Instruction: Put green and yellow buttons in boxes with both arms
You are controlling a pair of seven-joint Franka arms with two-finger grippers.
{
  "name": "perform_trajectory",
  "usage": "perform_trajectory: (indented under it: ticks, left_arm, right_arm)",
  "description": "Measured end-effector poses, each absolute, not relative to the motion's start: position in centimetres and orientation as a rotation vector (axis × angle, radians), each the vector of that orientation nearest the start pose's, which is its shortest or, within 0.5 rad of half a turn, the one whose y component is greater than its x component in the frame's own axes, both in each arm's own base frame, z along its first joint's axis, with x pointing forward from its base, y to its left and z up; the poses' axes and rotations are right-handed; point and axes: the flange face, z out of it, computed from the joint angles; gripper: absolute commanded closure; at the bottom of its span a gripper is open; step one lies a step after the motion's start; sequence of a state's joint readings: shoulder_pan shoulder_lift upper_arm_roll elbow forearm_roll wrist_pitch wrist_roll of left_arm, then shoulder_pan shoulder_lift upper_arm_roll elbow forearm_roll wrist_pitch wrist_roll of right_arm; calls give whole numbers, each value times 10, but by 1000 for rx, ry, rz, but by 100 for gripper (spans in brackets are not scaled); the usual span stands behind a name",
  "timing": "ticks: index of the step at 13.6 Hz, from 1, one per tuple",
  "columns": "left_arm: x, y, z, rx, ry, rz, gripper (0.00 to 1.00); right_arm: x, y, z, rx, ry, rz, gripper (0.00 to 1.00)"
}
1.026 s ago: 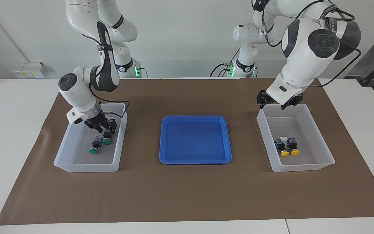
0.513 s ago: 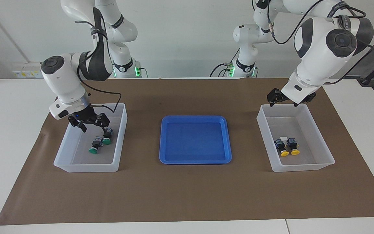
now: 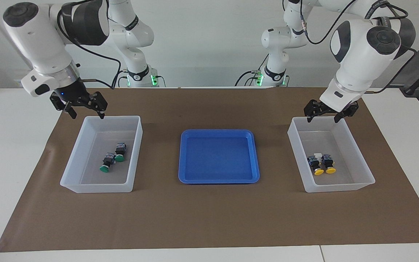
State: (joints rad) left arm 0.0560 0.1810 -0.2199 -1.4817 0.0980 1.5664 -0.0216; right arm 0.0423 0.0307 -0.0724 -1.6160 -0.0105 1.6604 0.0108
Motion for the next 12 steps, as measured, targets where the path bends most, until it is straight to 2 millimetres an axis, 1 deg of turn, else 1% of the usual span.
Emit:
perform_trajectory:
  ticks: [1, 2, 3, 6, 9, 12]
  left_arm:
    - [600, -74, 564, -3065, 220, 122, 0]
    - [600, -74, 564, -3066, 220, 114, 0]
    - [601, -75, 564, -3066, 222, 109, 0]
    - [603, -74, 566, -3083, 216, 80, 0]
    - [605, -67, 568, -3107, 192, 51, 0]
    - [602, -70, 578, -3156, 182, 18, 0]
  right_arm:
    - [566, -18, 607, -3169, 57, -11, 0]
    - [563, -17, 616, -3170, 54, 4, 0]
    - [560, -17, 620, -3170, 55, 18, 0]
    - [559, -22, 620, -3170, 71, 21, 0]
    - [559, -20, 620, -3166, 76, 21, 0]
    - [560, -18, 620, -3166, 92, 20, 0]
